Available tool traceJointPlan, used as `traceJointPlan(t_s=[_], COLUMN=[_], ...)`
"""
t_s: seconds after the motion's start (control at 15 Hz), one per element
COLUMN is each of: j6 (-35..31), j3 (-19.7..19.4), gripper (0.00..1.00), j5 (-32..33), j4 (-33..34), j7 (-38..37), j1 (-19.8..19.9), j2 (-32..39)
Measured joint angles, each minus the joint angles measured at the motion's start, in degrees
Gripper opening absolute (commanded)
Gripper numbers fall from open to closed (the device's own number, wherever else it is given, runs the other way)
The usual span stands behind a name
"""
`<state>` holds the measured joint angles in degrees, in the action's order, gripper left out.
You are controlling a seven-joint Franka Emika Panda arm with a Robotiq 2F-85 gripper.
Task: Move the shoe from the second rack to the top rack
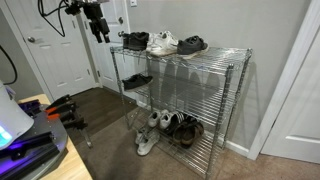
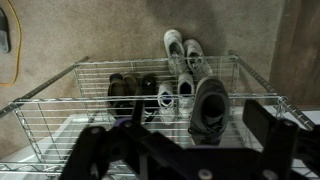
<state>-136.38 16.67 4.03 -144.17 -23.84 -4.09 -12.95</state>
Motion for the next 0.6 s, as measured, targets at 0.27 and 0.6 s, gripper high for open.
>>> traceJointPlan(t_s=[0.27,0.6], j6=[0.0,0.1], j3=[0.0,-0.2], gripper=[1.00,1.00], j5=[0.0,0.8], j4=[0.0,1.0], j7=[0.0,0.0], j1=[0.0,-0.5], j2=[0.0,1.8])
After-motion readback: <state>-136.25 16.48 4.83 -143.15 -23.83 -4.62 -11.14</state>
